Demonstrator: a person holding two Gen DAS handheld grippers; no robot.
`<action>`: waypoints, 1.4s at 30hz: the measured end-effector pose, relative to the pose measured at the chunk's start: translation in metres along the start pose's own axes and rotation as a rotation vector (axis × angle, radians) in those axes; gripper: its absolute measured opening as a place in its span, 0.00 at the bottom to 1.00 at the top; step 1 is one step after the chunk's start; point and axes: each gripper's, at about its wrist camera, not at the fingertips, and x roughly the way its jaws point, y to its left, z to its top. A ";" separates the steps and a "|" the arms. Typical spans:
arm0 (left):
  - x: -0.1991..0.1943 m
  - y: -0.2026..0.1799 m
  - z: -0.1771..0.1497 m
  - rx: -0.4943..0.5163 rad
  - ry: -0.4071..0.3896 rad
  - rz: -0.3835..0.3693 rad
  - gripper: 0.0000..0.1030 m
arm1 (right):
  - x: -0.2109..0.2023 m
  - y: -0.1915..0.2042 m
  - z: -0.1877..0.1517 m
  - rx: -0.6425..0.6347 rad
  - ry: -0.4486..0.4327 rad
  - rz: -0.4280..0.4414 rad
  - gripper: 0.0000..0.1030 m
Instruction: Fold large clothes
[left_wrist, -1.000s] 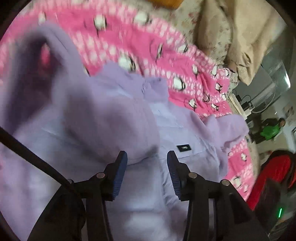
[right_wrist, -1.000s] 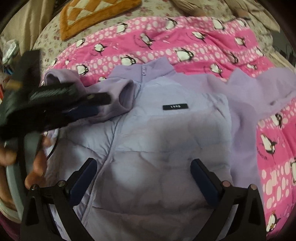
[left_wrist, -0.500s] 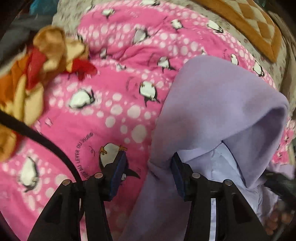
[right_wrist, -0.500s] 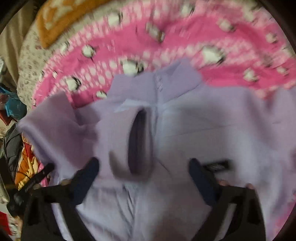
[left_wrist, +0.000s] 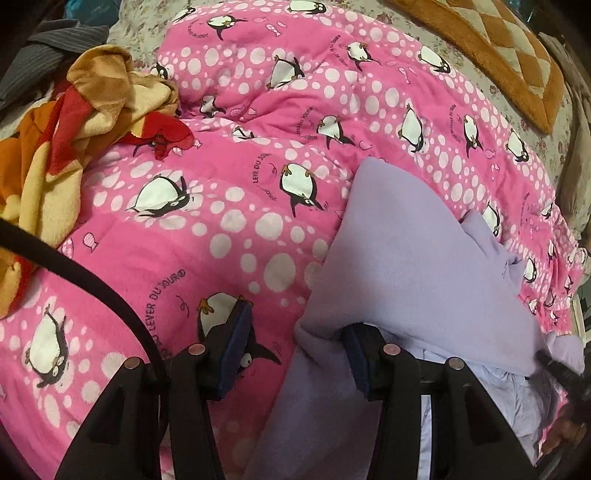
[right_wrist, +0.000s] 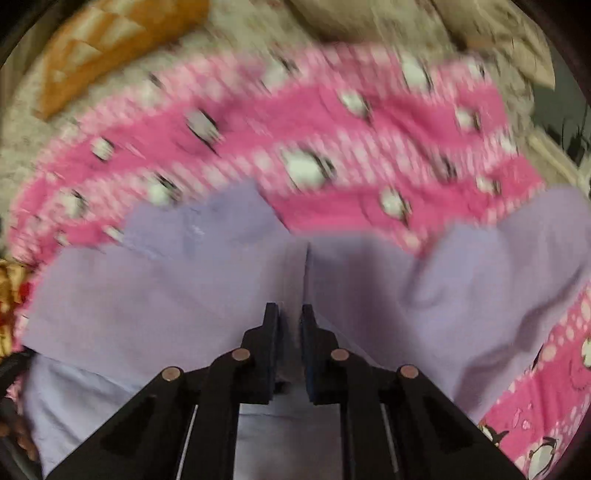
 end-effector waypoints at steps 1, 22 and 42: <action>0.000 0.000 0.000 0.000 -0.001 0.000 0.19 | 0.007 -0.007 -0.004 0.019 0.041 0.009 0.14; -0.087 -0.015 0.008 0.000 -0.211 -0.048 0.19 | -0.070 -0.021 -0.027 0.056 -0.042 0.074 0.64; -0.012 -0.068 -0.013 0.235 -0.074 0.066 0.19 | 0.001 -0.013 -0.001 0.019 0.032 -0.041 0.64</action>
